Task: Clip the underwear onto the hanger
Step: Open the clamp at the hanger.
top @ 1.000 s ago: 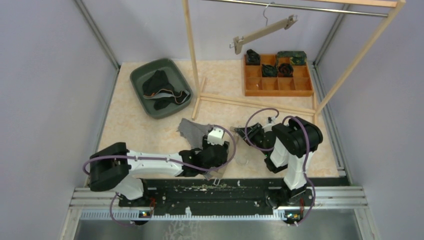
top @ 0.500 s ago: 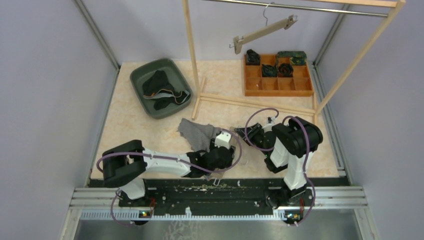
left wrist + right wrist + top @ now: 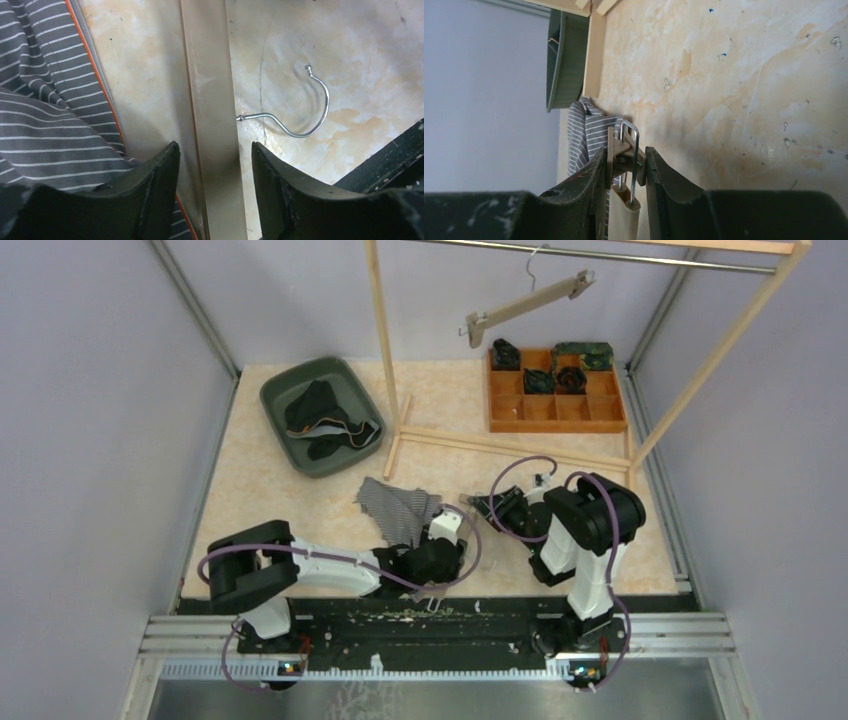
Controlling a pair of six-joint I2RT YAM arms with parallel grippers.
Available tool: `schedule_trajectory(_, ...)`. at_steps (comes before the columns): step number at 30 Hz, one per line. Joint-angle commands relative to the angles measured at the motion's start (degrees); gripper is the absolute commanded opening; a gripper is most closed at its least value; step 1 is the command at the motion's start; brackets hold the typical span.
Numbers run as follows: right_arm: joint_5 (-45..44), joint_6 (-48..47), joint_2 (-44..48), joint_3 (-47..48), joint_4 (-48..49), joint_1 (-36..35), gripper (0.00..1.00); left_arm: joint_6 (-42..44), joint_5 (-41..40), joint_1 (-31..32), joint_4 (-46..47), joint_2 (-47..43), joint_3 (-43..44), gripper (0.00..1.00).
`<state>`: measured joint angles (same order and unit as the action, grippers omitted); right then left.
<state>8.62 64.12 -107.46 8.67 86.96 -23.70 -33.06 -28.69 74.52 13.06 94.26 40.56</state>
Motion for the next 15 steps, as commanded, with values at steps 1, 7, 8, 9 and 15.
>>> schedule_trajectory(1,0.5,-0.4,0.2,0.6,11.8,0.6,0.0,0.9,1.1,0.4,1.9,2.3,0.1,0.58)
schedule_trajectory(7,0.7,-0.4,0.1,0.7,11.8,0.6,0.0,1.5,0.0,0.6,2.8,2.9,0.4,0.38)
schedule_trajectory(8,0.8,-0.3,0.0,0.8,11.8,0.6,0.0,1.4,-0.2,0.6,2.7,2.8,0.4,0.3)
schedule_trajectory(9,0.8,-0.2,-0.1,0.8,11.8,0.6,0.0,1.3,-0.2,0.6,2.6,2.6,0.3,0.25)
schedule_trajectory(15,1.7,0.5,-1.1,1.4,11.7,0.9,0.11,0.6,-0.4,0.7,2.8,1.0,-0.7,0.0)
